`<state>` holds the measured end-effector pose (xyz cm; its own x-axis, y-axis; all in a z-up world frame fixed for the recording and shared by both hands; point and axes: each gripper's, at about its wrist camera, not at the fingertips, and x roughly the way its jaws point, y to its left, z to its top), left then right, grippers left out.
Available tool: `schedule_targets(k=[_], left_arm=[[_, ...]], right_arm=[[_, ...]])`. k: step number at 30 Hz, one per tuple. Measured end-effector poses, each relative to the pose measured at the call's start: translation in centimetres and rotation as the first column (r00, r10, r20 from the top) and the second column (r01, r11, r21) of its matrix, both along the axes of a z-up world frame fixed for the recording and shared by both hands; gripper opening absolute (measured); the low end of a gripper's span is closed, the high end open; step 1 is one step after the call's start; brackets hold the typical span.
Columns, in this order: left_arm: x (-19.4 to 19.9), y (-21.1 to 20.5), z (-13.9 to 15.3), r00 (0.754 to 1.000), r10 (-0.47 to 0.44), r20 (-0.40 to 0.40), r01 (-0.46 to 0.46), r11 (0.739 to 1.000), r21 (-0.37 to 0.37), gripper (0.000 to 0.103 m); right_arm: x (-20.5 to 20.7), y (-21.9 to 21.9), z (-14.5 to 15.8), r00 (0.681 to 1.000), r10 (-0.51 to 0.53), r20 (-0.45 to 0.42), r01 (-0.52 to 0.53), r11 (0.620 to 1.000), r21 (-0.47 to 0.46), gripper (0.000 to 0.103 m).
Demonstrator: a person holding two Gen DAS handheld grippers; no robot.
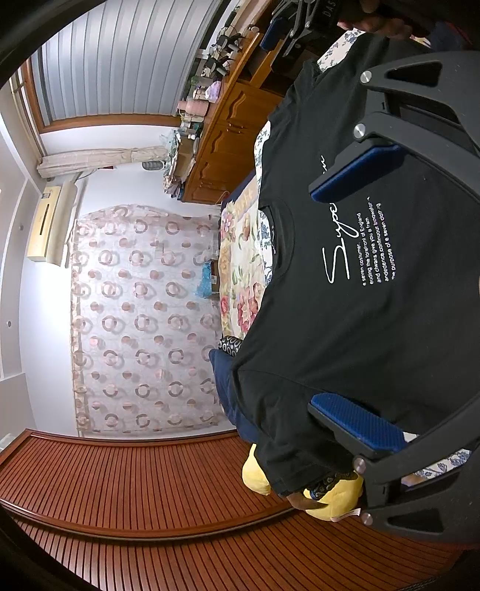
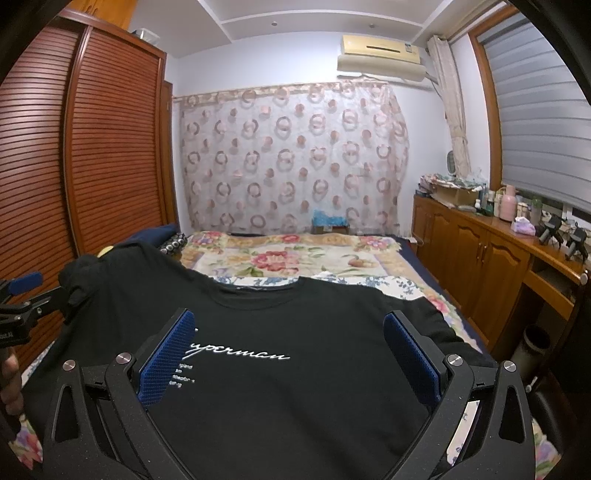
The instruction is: Fold small clothes
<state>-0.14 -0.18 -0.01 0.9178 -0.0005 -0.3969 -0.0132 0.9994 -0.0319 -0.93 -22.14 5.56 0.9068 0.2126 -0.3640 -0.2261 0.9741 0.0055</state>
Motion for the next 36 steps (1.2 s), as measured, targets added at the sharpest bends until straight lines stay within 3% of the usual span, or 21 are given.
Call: schedule_targets(k=[36], left_arm=[[-0.35, -0.25, 0.79, 1.0, 0.003, 0.015, -0.003, 1.0, 0.01, 0.103]], right_arm=[[-0.24, 0.02, 0.06, 1.0, -0.001, 0.001, 0.001, 1.0, 0.004, 0.103]])
